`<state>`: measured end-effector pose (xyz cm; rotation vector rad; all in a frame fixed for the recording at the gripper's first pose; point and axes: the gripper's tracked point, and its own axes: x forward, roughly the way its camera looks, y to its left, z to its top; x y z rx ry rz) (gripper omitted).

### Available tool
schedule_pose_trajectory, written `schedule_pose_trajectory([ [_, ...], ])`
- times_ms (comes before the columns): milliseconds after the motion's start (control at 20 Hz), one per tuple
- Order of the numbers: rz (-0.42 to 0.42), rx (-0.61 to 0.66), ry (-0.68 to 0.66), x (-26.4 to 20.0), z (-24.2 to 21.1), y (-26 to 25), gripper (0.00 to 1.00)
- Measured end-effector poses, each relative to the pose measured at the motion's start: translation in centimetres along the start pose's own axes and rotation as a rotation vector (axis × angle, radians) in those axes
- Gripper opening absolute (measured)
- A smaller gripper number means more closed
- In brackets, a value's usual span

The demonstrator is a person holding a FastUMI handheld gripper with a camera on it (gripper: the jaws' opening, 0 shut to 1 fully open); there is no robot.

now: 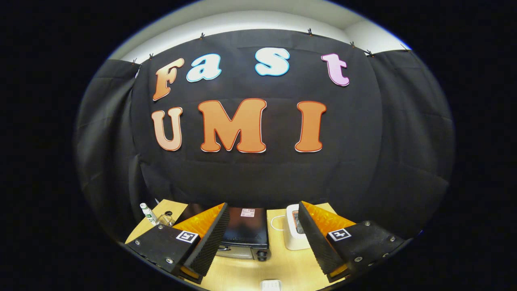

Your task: Open the toaster oven, put the food inside, and close the toaster oven door.

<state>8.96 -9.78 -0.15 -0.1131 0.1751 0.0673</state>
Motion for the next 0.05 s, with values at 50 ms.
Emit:
schedule_pose_trajectory([
  [50, 0.004, -0.003, -0.007, -0.2, 0.33, -0.18, 1.0],
])
